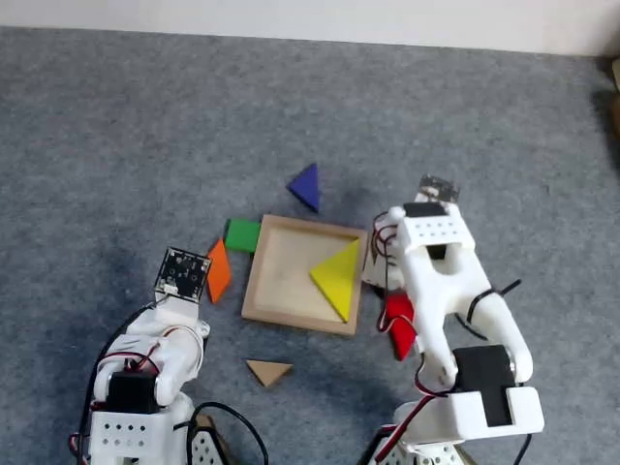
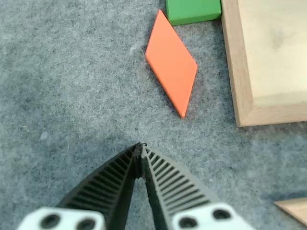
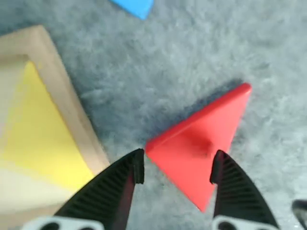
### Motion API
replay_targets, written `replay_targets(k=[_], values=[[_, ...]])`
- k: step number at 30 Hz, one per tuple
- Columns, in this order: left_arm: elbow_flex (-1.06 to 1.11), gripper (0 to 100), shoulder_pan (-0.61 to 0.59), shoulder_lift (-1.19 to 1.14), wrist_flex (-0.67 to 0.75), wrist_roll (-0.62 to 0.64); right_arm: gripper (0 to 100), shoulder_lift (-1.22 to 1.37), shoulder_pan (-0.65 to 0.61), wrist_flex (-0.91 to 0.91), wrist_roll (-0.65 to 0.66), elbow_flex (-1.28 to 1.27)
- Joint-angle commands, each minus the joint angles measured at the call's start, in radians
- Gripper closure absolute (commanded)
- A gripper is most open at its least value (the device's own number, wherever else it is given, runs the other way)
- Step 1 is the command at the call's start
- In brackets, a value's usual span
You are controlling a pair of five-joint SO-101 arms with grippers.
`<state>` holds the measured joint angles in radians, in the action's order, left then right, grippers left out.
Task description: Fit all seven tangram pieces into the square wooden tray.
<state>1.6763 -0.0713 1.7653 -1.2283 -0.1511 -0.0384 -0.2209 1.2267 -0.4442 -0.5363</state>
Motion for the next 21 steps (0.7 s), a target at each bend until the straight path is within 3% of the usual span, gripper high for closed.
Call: replay_targets(k=[1,6,10,14,16,21], values=[[0.021,99,-0.013,0.053,-0.006,-0.008,78.9,-0.022,0.001,0.074,0.071,0.116],[0.021,99,-0.013,0.053,-0.006,-0.008,78.9,-0.019,-0.028,0.122,0.138,0.189],[0.021,99,-0.013,0.053,-0.006,-0.008,78.2,-0.012,-0.035,0.113,0.051,0.193],[0.021,99,-0.013,0.053,-0.006,-0.008,67.5,-0.010,-0.028,0.096,-0.018,0.150],[0.021,99,-0.013,0.053,-0.006,-0.008,62.9,-0.010,-0.030,0.061,-0.034,0.097],[0.021,99,-0.013,0.053,-0.006,-0.008,62.7,-0.010,-0.021,-0.128,-0.035,-0.056]])
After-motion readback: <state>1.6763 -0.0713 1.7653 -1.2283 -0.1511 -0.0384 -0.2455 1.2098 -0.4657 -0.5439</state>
